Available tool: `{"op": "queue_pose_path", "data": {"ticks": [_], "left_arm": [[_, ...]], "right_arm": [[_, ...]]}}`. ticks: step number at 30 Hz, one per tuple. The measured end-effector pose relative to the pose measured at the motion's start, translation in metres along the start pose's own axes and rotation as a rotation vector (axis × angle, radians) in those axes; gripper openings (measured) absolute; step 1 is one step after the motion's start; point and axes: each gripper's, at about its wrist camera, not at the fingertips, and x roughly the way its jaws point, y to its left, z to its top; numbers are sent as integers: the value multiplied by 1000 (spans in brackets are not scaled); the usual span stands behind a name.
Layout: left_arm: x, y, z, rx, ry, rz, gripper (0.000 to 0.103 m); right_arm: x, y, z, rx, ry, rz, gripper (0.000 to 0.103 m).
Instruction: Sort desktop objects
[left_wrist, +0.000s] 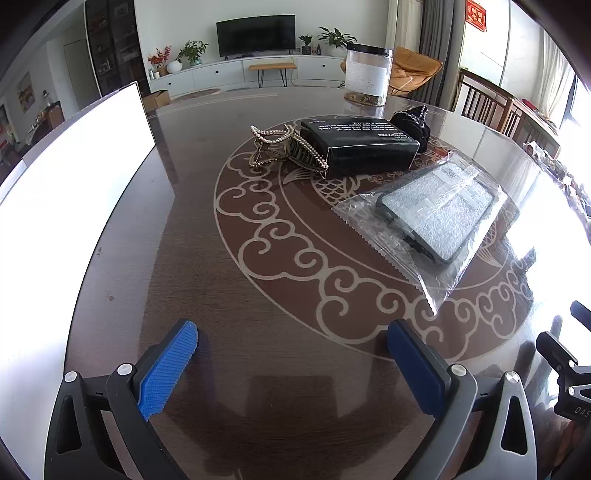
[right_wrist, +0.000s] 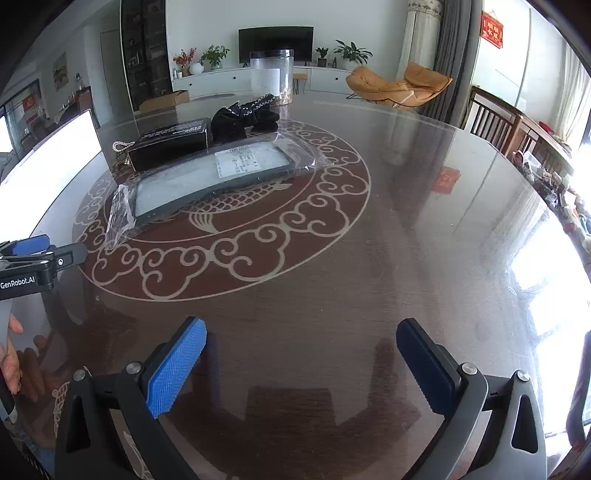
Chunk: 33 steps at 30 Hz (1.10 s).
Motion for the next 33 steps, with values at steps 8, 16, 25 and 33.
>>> {"op": "queue_pose_path", "data": {"ticks": [8, 16, 25, 33], "left_arm": [[0, 0, 0, 0, 1, -1, 103], [1, -1, 2, -1, 0, -2, 103], [1, 0, 1, -1, -1, -1, 103], [1, 0, 1, -2, -2, 1, 103]], "right_arm": [[0, -1, 0, -3, 0, -13, 103], [0, 0, 0, -9, -3, -23, 103], [-1, -3, 0, 16, -1, -49, 103], [0, -3, 0, 18, -1, -49, 103]]}}
